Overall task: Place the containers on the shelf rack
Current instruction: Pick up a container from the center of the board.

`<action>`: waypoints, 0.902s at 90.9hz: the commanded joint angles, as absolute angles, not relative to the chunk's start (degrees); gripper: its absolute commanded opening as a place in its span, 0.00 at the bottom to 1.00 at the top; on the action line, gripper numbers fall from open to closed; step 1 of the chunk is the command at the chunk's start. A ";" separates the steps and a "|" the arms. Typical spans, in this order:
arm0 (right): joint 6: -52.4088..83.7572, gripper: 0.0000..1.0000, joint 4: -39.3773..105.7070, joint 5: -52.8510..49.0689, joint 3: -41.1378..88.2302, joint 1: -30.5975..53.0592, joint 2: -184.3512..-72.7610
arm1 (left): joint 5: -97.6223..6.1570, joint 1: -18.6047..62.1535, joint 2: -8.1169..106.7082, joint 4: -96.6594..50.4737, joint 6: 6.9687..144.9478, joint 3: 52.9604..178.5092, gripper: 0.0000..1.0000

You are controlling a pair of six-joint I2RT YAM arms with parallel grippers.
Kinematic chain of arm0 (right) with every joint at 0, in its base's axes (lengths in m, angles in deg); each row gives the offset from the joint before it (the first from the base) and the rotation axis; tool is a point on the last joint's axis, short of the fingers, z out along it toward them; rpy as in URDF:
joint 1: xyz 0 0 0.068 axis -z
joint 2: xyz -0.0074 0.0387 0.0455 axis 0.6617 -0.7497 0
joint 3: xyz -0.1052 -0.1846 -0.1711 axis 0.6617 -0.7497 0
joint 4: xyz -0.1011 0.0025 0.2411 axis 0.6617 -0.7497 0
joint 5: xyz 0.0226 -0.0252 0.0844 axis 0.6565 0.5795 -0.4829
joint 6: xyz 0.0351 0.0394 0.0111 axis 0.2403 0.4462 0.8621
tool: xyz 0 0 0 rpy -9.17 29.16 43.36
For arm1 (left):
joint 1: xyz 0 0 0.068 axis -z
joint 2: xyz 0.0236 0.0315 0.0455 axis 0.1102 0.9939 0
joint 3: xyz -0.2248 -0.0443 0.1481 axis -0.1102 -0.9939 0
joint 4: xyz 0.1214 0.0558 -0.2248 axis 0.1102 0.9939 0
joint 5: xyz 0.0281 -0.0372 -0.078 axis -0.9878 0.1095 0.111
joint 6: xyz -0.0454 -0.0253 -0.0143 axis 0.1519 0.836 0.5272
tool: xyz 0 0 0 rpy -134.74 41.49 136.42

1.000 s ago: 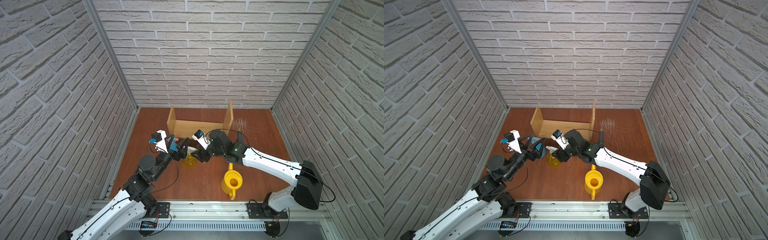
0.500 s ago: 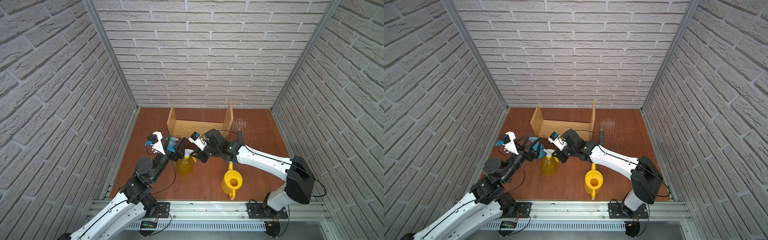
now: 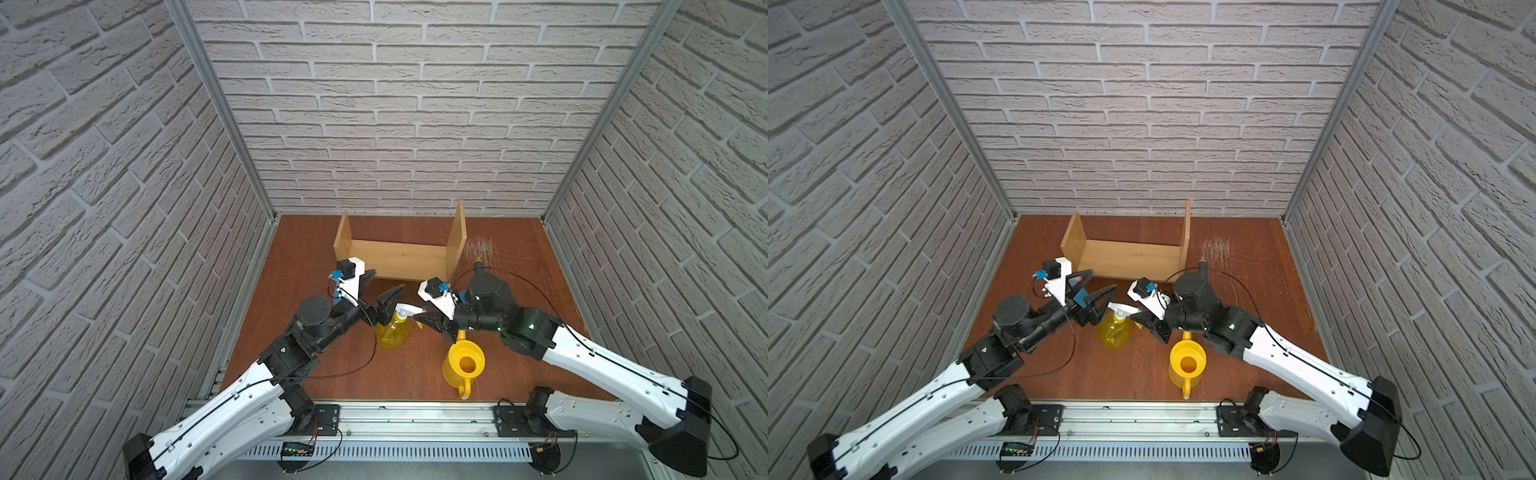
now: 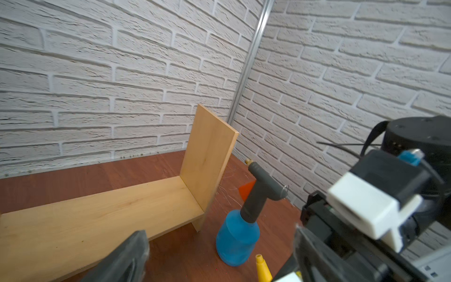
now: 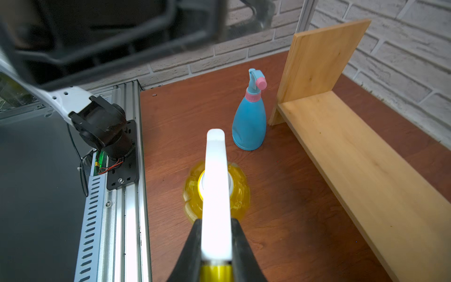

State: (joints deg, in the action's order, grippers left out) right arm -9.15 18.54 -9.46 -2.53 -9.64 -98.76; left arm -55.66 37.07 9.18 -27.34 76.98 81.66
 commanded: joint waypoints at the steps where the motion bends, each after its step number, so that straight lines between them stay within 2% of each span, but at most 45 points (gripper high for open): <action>1: -12.91 0.03 19.77 -13.38 -6.02 -8.45 -95.37 | -49.26 37.32 12.96 -26.47 72.75 84.04 0.96; 12: -12.42 0.04 18.32 -17.70 -5.81 -4.94 -95.07 | -48.22 35.83 15.18 -26.27 74.02 84.49 0.85; 19: -10.73 0.03 18.49 -24.06 -5.13 -1.03 -97.30 | -43.39 32.43 16.34 -28.22 78.55 84.34 0.78; 30: -9.59 0.04 17.67 -34.91 -3.40 3.69 -101.25 | -30.74 27.29 20.84 -32.36 84.98 84.78 0.77; 43: -9.21 0.03 17.82 -40.43 -3.23 5.19 -101.17 | -18.42 24.90 26.08 -33.23 89.48 87.49 0.75; 68: -6.32 0.03 21.03 -45.82 -3.72 5.57 -100.11 | -23.38 26.04 16.09 -22.89 86.23 83.20 0.75; 82: -5.93 0.03 21.38 -46.97 -3.58 5.66 -100.24 | -20.73 30.66 18.47 -20.40 82.91 84.73 0.73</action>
